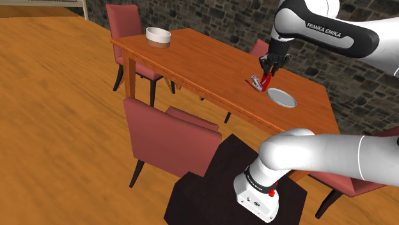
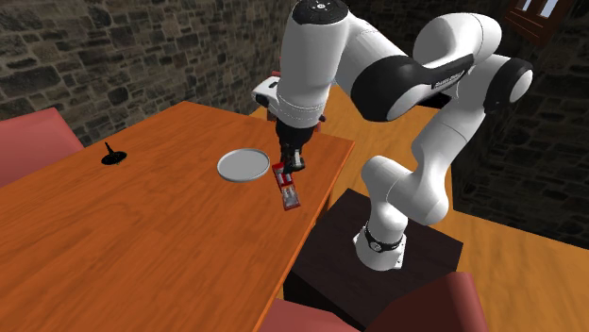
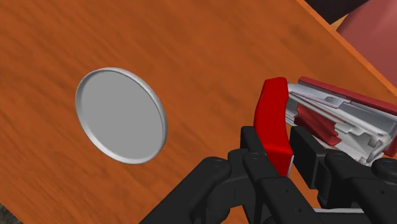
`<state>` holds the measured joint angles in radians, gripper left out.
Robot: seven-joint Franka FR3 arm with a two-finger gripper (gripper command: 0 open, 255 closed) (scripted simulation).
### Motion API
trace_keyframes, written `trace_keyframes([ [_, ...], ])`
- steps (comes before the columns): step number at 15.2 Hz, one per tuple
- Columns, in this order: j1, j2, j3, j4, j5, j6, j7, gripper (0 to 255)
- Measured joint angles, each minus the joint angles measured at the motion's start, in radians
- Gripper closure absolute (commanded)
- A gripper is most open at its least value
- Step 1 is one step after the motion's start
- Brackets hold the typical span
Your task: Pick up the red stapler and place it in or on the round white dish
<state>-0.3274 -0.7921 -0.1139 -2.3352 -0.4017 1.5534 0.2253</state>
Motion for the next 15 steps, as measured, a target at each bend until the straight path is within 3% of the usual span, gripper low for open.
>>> trace_keyframes([
  [7, -0.039, 0.078, -0.157, 0.094, -0.089, 0.051, -0.159, 255],
  [15, -0.054, 0.217, -0.337, 0.253, -0.135, 0.118, -0.341, 255],
])
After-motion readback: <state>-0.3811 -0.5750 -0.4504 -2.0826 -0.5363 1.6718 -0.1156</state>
